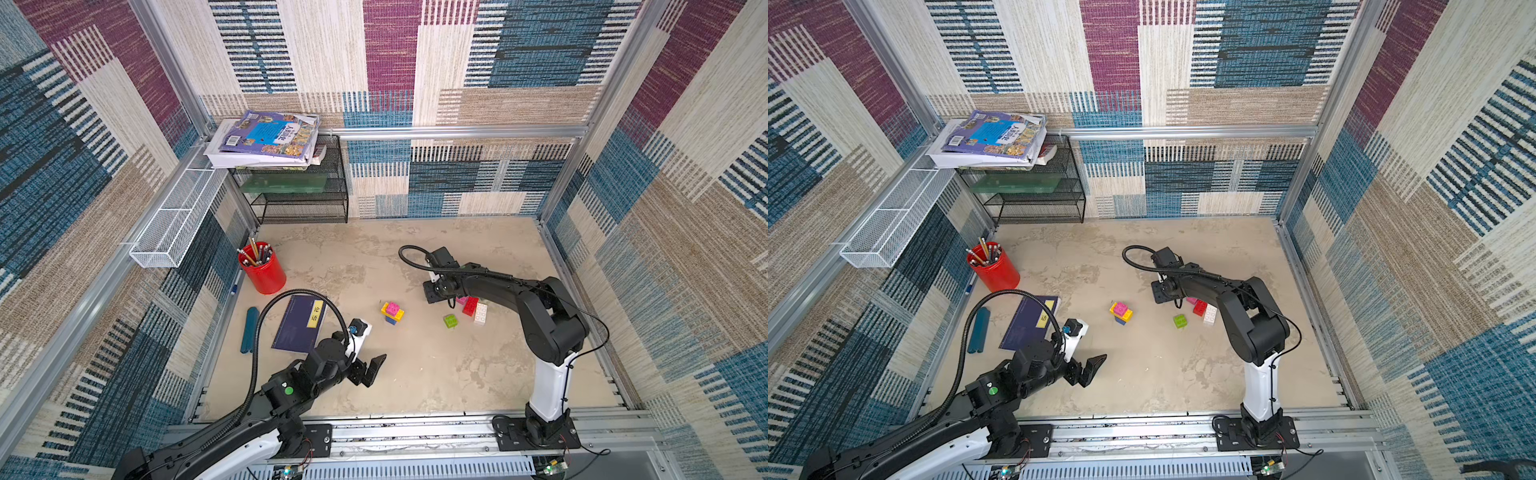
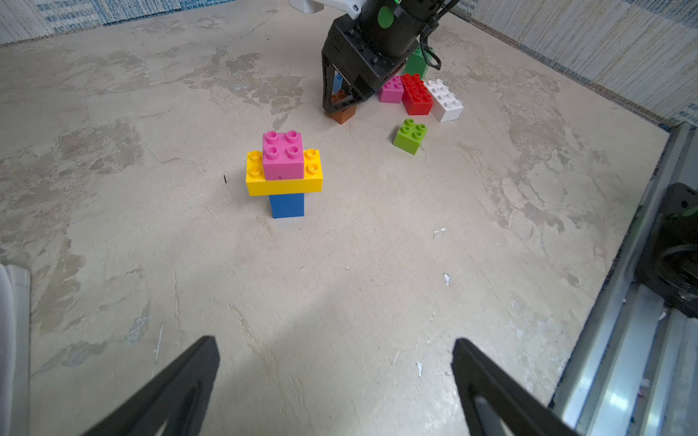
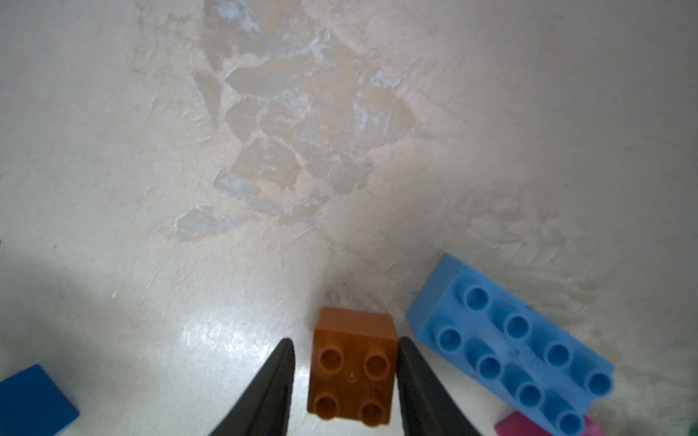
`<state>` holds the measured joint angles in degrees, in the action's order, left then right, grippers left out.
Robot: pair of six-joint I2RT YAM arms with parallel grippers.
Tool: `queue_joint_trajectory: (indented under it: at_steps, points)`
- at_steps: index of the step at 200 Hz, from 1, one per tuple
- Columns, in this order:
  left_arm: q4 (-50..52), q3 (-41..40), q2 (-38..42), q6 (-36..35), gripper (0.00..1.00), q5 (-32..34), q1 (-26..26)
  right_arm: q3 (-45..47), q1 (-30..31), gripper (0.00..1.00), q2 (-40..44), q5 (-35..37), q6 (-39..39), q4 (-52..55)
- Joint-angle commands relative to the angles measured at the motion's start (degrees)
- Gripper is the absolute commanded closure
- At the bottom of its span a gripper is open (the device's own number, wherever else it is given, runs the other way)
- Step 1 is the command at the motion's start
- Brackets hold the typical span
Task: Assemble the letter f with lego
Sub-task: Pick up the lego brick from the center of the board.
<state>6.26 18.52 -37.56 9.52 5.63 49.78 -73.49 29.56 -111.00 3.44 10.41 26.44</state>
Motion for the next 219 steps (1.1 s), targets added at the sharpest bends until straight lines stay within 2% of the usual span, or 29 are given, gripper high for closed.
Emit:
queue_joint_trajectory:
  at_steps: [1,61,109,219]
  points:
    - [0.42,0.21,0.07,-0.16,0.01,0.07,-0.02,-0.5,0.06,0.55,-0.23,0.15,-0.35,-0.68]
    - [0.81,0.49,0.05,0.15,0.01,0.15,0.03,-0.66,0.0,0.63,-0.51,0.52,-1.14,0.35]
    - [5.51,2.39,0.38,1.32,0.01,1.4,0.03,-1.94,0.76,0.64,2.5,-0.14,-2.89,2.55]
    - [3.4,-0.54,5.68,0.75,0.01,7.88,0.01,-15.27,9.48,0.64,4.57,-3.58,-11.85,13.99]
